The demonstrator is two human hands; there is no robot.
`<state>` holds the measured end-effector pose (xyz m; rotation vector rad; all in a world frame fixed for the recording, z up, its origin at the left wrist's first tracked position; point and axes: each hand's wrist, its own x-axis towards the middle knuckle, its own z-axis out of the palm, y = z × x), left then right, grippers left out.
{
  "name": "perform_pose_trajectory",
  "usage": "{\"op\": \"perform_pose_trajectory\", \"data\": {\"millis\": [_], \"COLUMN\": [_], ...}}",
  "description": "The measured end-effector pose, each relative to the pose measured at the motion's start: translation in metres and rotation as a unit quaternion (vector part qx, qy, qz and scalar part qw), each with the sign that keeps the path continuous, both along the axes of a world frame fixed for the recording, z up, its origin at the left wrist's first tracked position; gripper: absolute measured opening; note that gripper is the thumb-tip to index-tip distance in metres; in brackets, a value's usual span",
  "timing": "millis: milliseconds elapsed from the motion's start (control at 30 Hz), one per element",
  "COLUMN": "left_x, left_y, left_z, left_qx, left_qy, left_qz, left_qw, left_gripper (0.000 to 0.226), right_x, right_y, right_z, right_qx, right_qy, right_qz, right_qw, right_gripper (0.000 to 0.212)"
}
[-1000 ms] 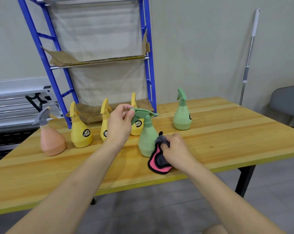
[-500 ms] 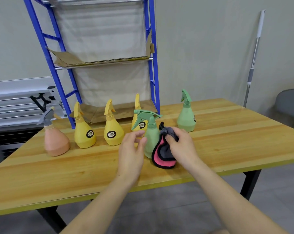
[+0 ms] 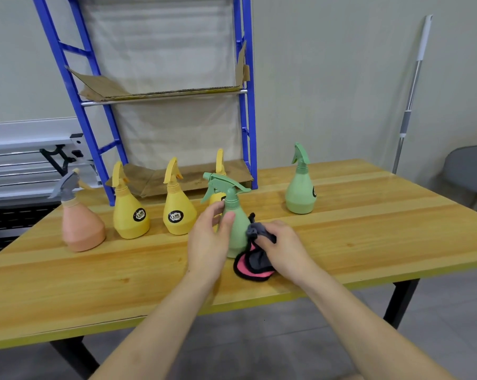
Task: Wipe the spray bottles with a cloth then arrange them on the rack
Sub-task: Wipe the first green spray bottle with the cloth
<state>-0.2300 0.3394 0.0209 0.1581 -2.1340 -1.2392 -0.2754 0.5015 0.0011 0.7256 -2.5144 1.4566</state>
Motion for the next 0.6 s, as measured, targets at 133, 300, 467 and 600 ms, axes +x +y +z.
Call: {"op": "perform_pose_trajectory", "data": {"millis": [133,300,467,600], "left_x": [-0.006,-0.004,0.000,0.007], "left_y": [-0.002,-0.010,-0.011,-0.008], "left_z": [0.008,0.012,0.011,0.010], "left_qx": [0.024,0.029,0.021,0.061], "left_qy": [-0.010,-0.032,-0.035,-0.021], "left_qz": [-0.008,-0.038,-0.046,-0.077], "left_qw": [1.000,0.998,0.998,0.995], "left_gripper": [0.026,0.027,0.033,0.031], "right_x": [-0.001,0.001,0.001,0.005], "right_y": [-0.013,-0.015,-0.004,0.004], "right_z": [0.021,0.029,0.010,0.001], "right_qx": [-0.052,-0.110,-0.087,-0.066], "right_qy": [0.042,0.024,-0.001,-0.037], "right_qz": [-0.007,0.026,0.017,0.026], "right_qw": [0.998,0.993,0.996,0.997], "right_gripper": [0.017,0.023,0.023,0.030]}}
